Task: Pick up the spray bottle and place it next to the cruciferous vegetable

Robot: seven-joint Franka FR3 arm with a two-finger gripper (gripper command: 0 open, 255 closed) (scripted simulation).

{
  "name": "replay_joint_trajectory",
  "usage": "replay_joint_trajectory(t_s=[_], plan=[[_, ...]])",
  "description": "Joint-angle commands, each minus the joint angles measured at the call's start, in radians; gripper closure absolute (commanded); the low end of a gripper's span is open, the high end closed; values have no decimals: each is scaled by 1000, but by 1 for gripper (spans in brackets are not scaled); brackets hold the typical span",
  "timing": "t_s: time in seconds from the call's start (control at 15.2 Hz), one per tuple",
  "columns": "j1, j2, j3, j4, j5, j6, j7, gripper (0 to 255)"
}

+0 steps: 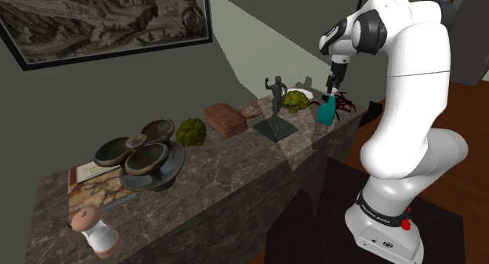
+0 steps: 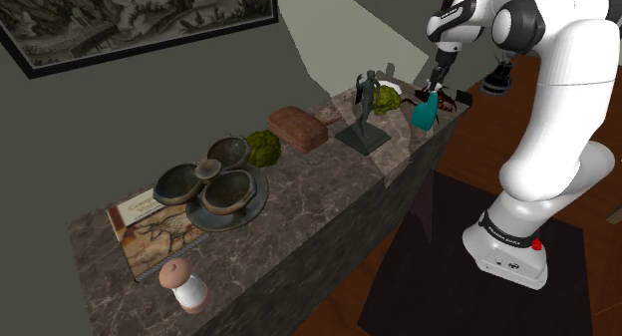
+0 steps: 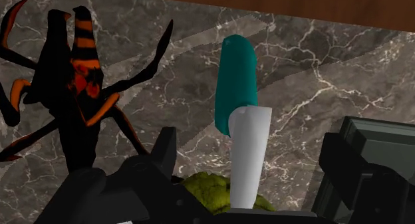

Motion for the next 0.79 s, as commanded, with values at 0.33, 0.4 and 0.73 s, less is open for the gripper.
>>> replay_joint_trajectory(t_s=[0.33, 0.4, 0.73], plan=[[3, -41, -10, 72, -21, -110, 14, 0], [3, -41, -10, 71, -22, -109, 14, 0], [3, -41, -10, 72, -21, -110, 14, 0]])
